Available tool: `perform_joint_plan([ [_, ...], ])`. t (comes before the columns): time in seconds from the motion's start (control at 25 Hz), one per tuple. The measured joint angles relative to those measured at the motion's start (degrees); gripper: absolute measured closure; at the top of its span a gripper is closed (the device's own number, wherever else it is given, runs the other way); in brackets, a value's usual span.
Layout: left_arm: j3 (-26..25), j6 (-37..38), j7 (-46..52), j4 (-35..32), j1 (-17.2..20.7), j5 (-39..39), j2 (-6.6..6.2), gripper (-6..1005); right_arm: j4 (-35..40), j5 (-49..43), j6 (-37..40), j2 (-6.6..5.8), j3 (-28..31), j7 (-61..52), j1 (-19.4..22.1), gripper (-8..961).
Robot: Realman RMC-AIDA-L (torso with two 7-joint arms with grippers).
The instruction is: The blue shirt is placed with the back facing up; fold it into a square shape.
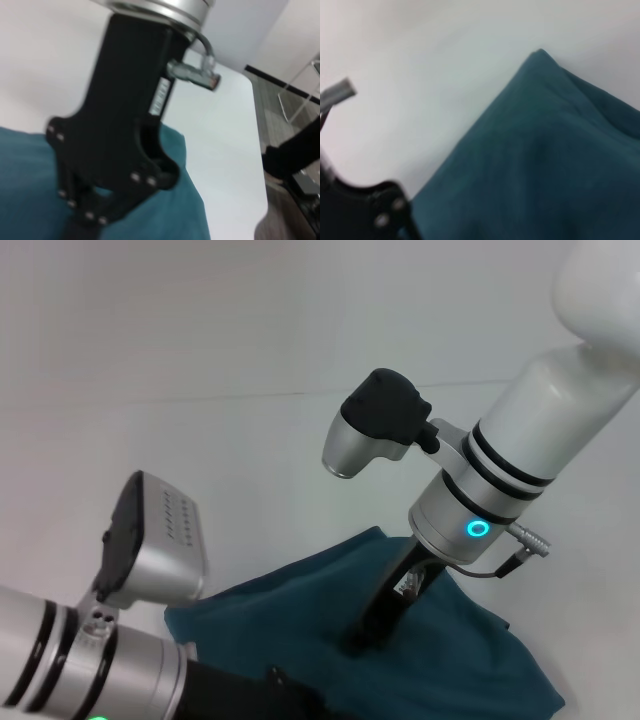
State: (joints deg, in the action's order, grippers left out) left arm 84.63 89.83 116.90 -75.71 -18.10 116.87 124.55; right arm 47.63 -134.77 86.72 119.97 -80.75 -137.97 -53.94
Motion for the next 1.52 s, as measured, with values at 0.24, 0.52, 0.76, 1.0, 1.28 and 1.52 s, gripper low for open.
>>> perform_joint_plan([
  [0.24,1.3,1.8,0.1,2.1,-0.1,0.2,-0.10,476,-1.3,-3.2,-2.9,-0.33,0.8,-1.4,0.5,944],
  [0.52,2.1,2.0,-0.2,4.2,-0.1,0.3,-0.10,474,-1.2,-4.6,-3.2,-0.32,2.5,-1.8,0.7,943],
  [0.76,2.2,2.0,-0.2,5.1,0.5,0.4,-0.01,473,0.7,-5.0,-2.3,-0.44,4.2,-1.9,1.5,942],
  [1.0,2.2,1.9,-1.0,7.2,0.5,0.5,-0.09,471,0.5,-5.3,-2.6,-0.44,4.3,-1.9,1.5,941],
  [1.28,-0.5,5.1,0.0,3.6,0.7,-0.5,-0.09,470,7.5,-4.6,2.6,-0.14,7.3,-1.9,3.8,940],
  [1.52,-10.1,10.5,2.3,1.3,-0.2,-6.1,-0.41,469,16.8,-1.8,9.8,-0.23,13.5,-0.5,8.2,940],
])
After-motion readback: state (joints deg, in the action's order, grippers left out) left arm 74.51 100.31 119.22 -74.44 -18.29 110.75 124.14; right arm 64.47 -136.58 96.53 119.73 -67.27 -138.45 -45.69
